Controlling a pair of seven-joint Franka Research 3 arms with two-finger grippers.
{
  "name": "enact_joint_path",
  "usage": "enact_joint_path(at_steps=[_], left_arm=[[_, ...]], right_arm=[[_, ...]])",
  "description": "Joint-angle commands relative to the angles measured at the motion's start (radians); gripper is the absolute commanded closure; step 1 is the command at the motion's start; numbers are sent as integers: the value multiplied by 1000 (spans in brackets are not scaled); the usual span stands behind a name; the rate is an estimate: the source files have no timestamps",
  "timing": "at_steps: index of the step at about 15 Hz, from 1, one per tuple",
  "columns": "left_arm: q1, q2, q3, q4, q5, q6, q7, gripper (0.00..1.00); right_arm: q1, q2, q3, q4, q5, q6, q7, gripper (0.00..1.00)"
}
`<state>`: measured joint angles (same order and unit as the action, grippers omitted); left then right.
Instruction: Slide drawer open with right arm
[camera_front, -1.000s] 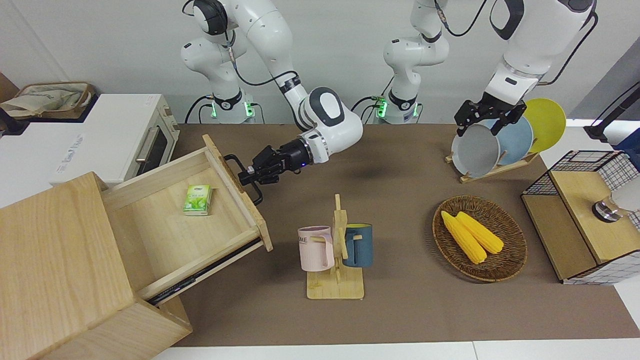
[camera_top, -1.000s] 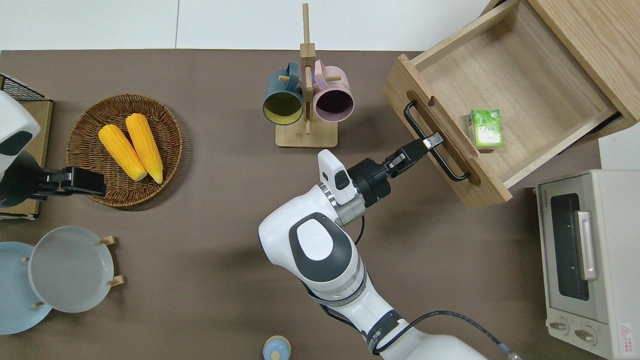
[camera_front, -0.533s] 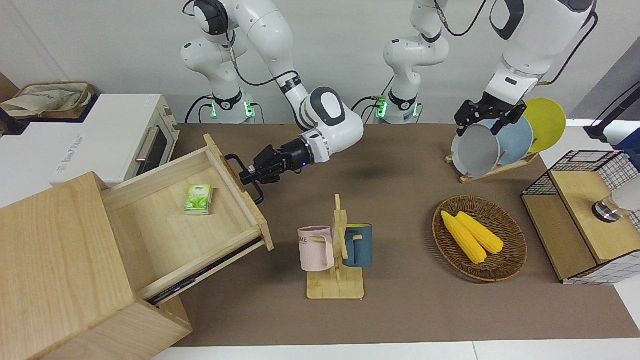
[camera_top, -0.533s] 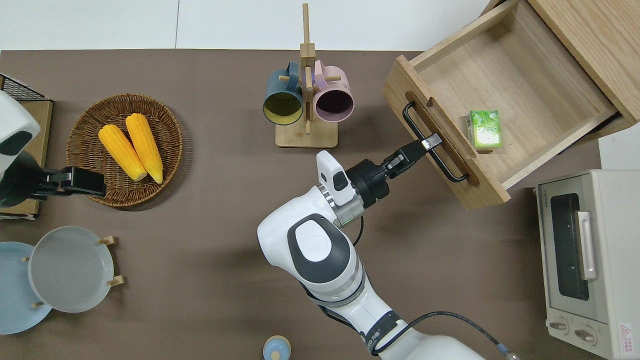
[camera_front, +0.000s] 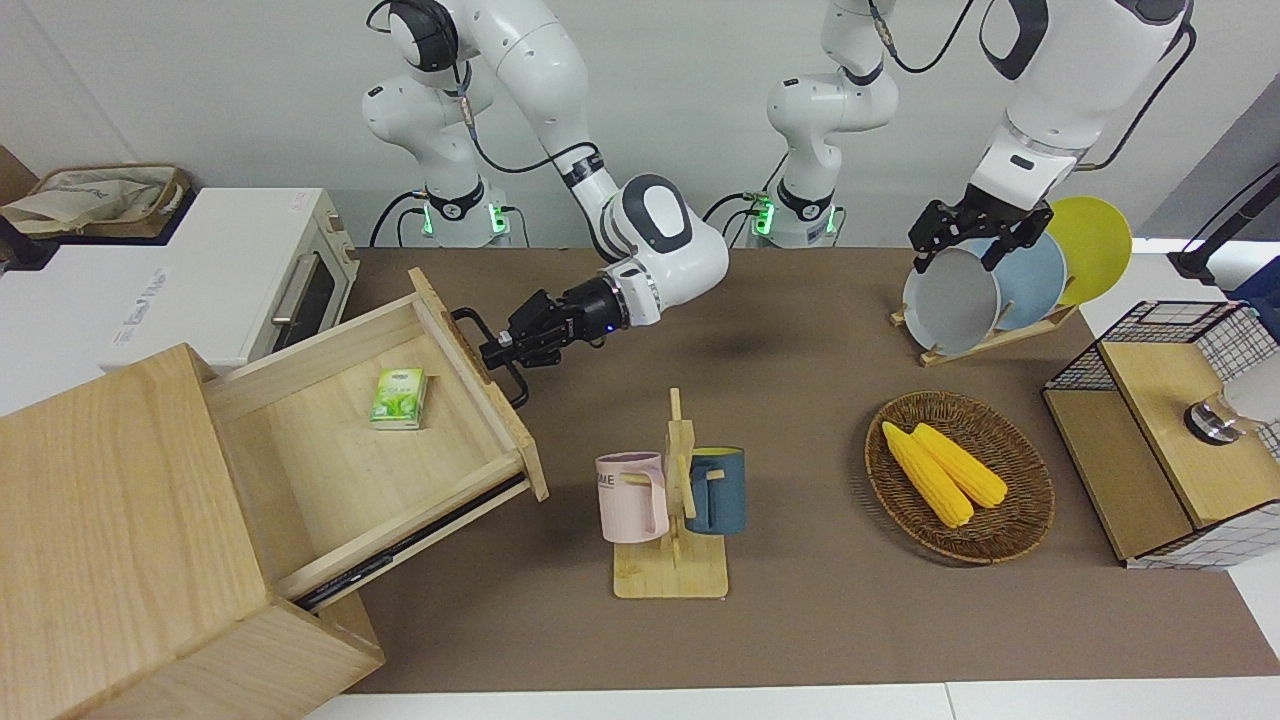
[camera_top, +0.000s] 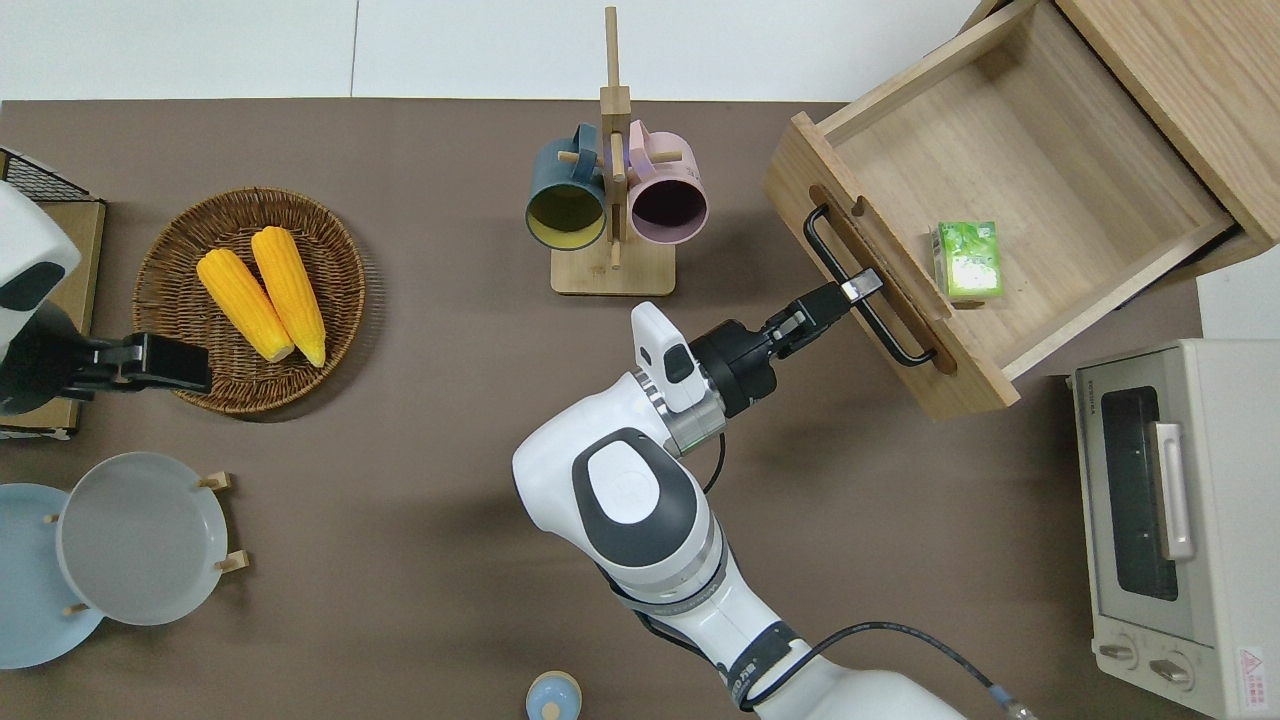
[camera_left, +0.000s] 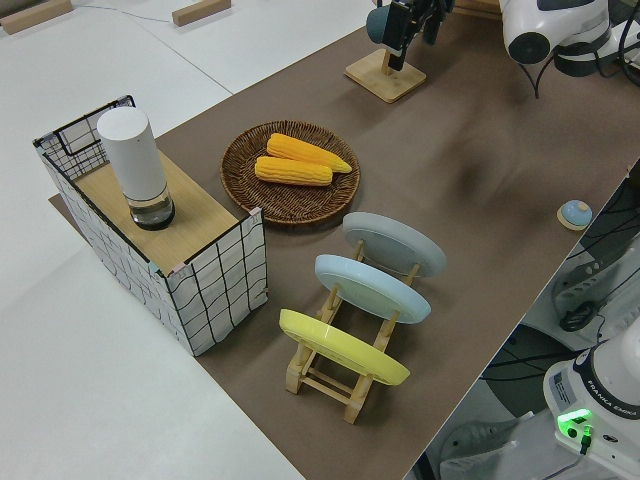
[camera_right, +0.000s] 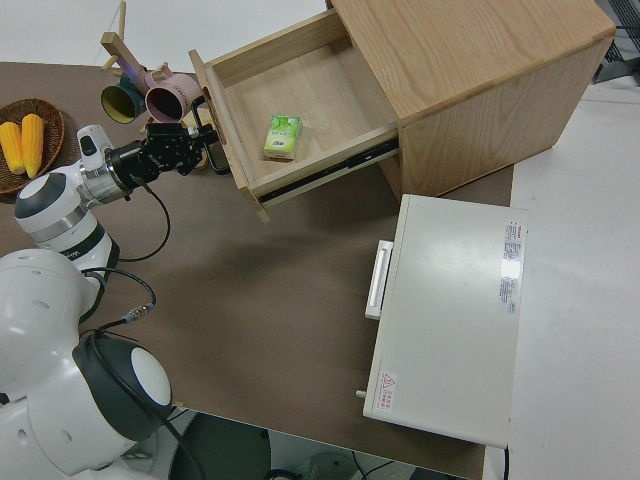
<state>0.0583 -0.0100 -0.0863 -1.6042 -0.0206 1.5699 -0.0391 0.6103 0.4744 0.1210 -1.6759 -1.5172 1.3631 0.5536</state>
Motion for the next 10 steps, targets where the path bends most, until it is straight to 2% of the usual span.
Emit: enact_joint_path(at_steps=[1, 3, 10], left_arm=[[-5, -10, 5, -5, 11, -13, 7, 5], [-5, -10, 5, -5, 11, -11, 7, 2], [-5, -10, 5, -5, 11, -13, 7, 5]], right_arm=[[22, 0, -1, 48, -5, -32, -20, 18], [22, 0, -1, 56, 18, -29, 29, 13], [23, 0, -1, 56, 25, -30, 34, 11]])
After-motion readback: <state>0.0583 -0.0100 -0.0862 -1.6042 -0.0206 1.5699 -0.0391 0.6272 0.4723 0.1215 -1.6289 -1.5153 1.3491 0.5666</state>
